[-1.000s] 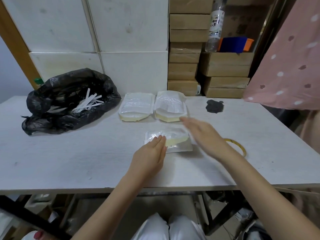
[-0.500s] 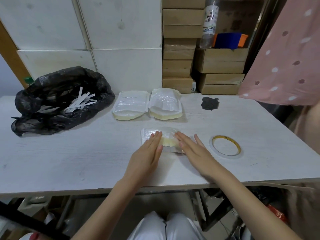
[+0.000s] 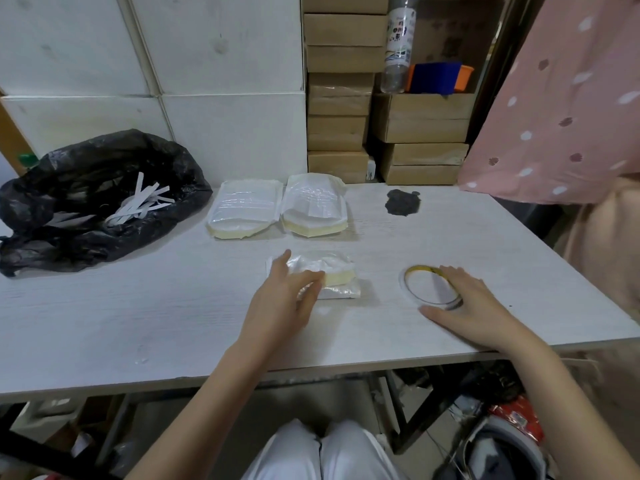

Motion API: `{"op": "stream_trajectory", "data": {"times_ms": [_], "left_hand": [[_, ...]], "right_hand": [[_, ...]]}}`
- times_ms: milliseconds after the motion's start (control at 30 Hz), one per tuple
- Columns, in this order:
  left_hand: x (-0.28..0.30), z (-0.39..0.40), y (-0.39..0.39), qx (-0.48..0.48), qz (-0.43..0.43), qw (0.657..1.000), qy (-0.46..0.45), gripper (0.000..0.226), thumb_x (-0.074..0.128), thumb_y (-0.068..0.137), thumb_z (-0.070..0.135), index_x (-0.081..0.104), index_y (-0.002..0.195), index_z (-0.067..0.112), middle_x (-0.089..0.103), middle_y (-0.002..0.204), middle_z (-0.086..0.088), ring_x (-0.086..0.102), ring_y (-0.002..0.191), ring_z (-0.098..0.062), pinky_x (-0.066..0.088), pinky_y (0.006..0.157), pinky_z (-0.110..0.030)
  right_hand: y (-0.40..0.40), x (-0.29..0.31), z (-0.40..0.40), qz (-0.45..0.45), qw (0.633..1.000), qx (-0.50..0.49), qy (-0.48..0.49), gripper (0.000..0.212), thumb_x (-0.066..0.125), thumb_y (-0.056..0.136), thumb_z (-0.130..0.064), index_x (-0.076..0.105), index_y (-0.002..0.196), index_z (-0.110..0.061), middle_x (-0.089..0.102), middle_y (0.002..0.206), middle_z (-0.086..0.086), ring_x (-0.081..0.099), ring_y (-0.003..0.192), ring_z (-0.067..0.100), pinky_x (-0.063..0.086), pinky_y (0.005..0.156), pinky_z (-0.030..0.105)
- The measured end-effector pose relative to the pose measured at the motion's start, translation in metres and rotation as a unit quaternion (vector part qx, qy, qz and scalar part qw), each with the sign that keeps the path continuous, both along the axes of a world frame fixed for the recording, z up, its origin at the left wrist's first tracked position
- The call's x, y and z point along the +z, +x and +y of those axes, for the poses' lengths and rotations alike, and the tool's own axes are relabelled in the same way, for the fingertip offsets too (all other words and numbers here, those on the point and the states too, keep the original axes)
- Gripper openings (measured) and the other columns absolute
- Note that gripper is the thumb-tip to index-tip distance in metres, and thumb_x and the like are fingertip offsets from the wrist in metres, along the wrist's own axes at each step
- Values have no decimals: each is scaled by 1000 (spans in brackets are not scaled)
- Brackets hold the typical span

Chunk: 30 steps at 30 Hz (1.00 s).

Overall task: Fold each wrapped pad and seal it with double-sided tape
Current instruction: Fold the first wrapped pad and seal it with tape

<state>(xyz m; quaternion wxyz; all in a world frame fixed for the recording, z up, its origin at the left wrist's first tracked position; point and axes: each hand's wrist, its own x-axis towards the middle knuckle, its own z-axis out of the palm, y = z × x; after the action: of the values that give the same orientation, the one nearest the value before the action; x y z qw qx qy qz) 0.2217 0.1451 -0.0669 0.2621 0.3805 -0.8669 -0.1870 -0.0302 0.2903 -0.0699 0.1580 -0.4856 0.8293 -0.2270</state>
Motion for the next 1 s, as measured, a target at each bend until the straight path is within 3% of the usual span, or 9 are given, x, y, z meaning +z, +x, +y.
{"op": "stream_trajectory", "data": {"times_ms": [100,200,267,333,433,533,667,833,1000], "left_hand": [[0,-1,-7,27,27,999,-9,15,60,89,25,70,101,23,42,132,-13,52,113,-32,43,78,-29],[2,0,-15,29,23,999,-19,15,63,86,18,67,101,16,43,115,-12,46,107,-31,43,81,-34],[5,3,-17,41,-11,999,-17,20,59,88,22,62,108,19,42,110,-6,45,102,-25,44,82,-37],[7,5,-18,52,-34,998,-29,24,57,89,26,57,112,23,43,108,-2,46,99,-22,42,82,-35],[10,6,-19,54,-38,997,-38,30,55,89,29,50,119,27,45,108,0,47,100,-21,38,82,-34],[10,4,-17,56,-27,998,-30,34,57,86,29,46,119,28,48,107,2,49,102,-20,37,82,-34],[8,-1,-13,63,36,996,42,15,59,84,32,56,97,26,49,98,5,53,95,-19,42,81,-33],[-3,-6,-4,20,111,991,76,20,54,87,37,68,91,24,56,97,9,54,95,-8,43,84,-21],[10,-6,6,26,313,910,271,23,47,97,22,62,94,5,61,86,7,55,82,-1,40,75,-14]], "right_hand": [[7,2,-1,-8,998,-24,-66,82,73,73,-45,35,142,-19,38,145,-4,32,135,14,28,108,29],[19,11,-8,-152,971,-54,-174,72,78,72,-31,47,135,-16,52,129,-6,50,119,10,37,98,22],[30,20,-17,-289,929,-49,-226,65,77,74,-28,51,132,-16,59,122,-8,56,110,3,43,91,18],[43,27,-28,-413,870,-26,-269,82,84,57,-40,55,128,-11,63,120,-1,60,111,10,45,97,24],[66,40,-48,-489,820,-4,-297,93,83,43,-41,55,125,-7,62,121,14,61,113,23,51,91,24],[89,50,-67,-483,825,11,-295,69,76,48,-39,62,111,-14,66,115,11,64,107,23,51,94,30],[111,50,-89,-419,863,-14,-281,55,84,64,-18,59,112,-9,65,93,-11,65,87,-1,52,85,19],[119,27,-100,-388,876,-63,-278,56,80,69,-16,51,116,-17,63,114,-1,59,98,1,47,85,18],[123,23,-100,-335,902,-31,-270,65,82,68,-19,49,124,-18,57,116,0,54,101,2,43,79,12]]}}
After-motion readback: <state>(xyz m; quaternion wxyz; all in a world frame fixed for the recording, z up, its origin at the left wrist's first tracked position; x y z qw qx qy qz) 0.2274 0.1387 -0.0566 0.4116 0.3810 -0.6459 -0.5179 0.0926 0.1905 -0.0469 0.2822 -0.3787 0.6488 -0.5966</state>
